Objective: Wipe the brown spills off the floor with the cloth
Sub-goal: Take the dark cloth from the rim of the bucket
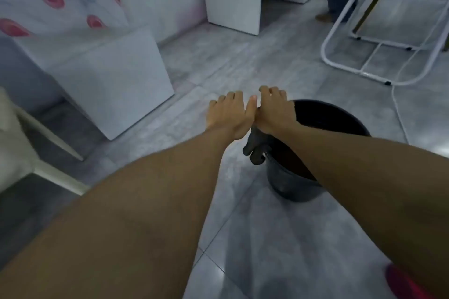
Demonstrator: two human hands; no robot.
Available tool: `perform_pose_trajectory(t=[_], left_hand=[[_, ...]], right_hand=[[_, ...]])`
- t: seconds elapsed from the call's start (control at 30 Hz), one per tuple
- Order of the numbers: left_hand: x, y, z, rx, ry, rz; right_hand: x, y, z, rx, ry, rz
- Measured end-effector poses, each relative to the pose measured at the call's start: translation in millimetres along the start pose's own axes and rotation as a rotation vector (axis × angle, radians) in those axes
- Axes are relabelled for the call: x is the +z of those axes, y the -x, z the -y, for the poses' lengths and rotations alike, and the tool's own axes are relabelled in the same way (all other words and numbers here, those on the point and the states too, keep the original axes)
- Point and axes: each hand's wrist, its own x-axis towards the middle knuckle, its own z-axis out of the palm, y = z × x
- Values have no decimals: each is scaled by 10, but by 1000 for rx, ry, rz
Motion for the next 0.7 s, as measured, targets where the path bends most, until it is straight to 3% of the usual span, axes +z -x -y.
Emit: perform_pose_trajectory(t=[0.2, 0.43, 0.57, 0.7], left_hand=[[435, -33, 128, 26, -39, 70], [735, -21, 277, 2, -31, 96], [801, 78, 407, -42, -23, 120], [762, 261, 636, -94, -36, 125]], right_hand=[[558, -142, -220, 241, -34, 231], [750, -229, -185, 313, -12, 20], [690, -192, -104, 109, 236, -138], [631, -158, -3, -232, 261, -214]])
